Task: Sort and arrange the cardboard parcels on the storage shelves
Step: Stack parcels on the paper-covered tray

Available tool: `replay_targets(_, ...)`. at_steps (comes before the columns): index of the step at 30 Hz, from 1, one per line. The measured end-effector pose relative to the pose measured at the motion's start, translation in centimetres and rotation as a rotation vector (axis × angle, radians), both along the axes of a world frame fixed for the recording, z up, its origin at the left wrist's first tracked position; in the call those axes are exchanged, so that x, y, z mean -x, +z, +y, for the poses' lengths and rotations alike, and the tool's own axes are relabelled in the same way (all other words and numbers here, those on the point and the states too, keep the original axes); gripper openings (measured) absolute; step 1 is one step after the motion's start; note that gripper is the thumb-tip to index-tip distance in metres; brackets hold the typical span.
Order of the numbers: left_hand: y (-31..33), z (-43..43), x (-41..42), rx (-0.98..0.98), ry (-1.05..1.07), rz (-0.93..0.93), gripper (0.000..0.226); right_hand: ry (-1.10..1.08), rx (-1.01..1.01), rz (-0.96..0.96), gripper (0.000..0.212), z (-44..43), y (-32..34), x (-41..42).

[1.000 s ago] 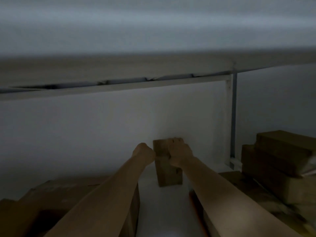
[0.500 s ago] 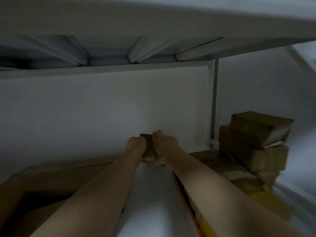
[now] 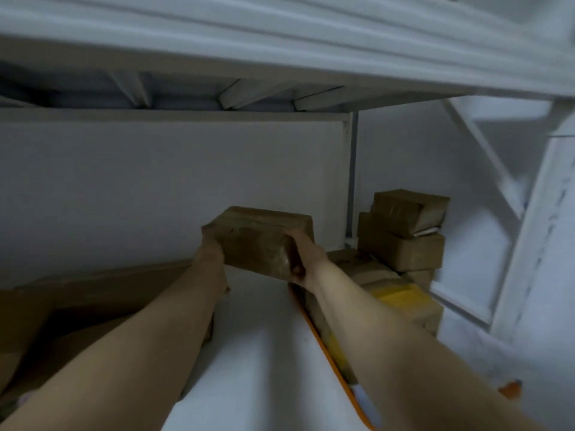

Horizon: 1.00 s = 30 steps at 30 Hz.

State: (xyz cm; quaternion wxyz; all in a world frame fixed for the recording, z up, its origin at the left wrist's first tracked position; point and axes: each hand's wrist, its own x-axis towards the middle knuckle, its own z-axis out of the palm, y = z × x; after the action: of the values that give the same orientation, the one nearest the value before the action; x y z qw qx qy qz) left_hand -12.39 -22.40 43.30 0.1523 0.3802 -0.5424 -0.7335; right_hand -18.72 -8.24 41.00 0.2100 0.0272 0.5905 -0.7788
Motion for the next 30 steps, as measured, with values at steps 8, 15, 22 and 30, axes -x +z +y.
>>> replay_targets(8, -0.8, 5.1, -6.7, -0.066, -0.103, 0.145, 0.073, 0.121, 0.064, -0.202, 0.055, 3.5, -0.8, -7.0)
replay_targets(15, -2.2, 9.2, -12.9, -0.085, 0.066, 0.196, 0.055, 0.148, 0.115, -0.377, 0.064, 8.4, -3.0, -13.1)
replay_targets(22, -3.8, 11.1, -17.9, 0.018, 0.122, 0.151, 0.047, 0.212, 0.184, -0.447, 0.064, 11.1, -6.0, -17.7)
replay_targets(30, -4.8, 11.6, -19.7, -0.088, 0.042, 0.219, 0.044, 0.225, 0.198, -0.437, 0.064, 12.2, -7.1, -19.4)
